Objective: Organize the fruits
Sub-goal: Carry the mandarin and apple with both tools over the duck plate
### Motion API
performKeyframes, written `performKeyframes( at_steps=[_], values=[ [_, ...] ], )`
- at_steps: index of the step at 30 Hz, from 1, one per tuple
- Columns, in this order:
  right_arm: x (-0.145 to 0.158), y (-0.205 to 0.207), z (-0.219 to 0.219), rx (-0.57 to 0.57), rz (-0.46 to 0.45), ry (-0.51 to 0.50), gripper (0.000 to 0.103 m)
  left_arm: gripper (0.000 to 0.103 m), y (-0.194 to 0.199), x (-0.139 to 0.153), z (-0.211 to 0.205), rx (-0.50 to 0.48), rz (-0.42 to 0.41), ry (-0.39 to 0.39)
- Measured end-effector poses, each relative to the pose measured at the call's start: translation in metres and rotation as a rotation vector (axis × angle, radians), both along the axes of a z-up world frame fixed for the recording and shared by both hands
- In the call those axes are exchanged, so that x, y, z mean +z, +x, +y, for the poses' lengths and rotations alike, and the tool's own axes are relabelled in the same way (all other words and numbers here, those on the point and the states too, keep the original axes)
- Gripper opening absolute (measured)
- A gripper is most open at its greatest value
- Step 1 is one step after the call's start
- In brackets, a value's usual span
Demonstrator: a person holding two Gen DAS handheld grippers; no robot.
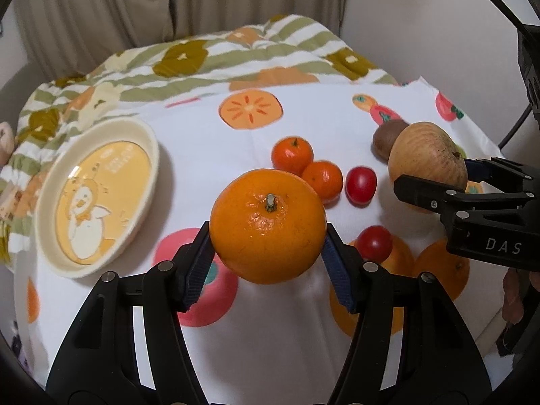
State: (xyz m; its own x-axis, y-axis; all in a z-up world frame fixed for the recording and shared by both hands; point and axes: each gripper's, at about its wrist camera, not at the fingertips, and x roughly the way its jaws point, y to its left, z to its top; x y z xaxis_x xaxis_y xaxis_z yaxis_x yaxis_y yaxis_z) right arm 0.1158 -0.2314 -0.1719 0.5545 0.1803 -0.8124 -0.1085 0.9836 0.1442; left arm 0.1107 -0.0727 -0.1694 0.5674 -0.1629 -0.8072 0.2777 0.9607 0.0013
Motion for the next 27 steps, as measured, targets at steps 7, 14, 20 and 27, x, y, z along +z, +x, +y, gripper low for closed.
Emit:
performKeyframes(
  at_steps=[7, 14, 20, 27],
  values=[
    [0.031, 0.000, 0.020, 0.032, -0.022, -0.011, 0.069, 0.066, 0.000, 0.033, 0.025, 0.048, -0.050, -0.005],
    [0.058, 0.008, 0.058, 0.061, -0.053, 0.014, 0.069, 0.066, 0.010, 0.060, 0.073, 0.096, -0.087, 0.003],
    [0.068, 0.025, 0.105, 0.079, -0.064, 0.044, 0.070, 0.066, 0.032, 0.067, 0.129, 0.137, -0.099, 0.016],
    [0.061, 0.052, 0.168, 0.077, -0.068, 0.061, 0.070, 0.066, 0.071, 0.054, 0.186, 0.128, -0.085, 0.036]
  ],
)
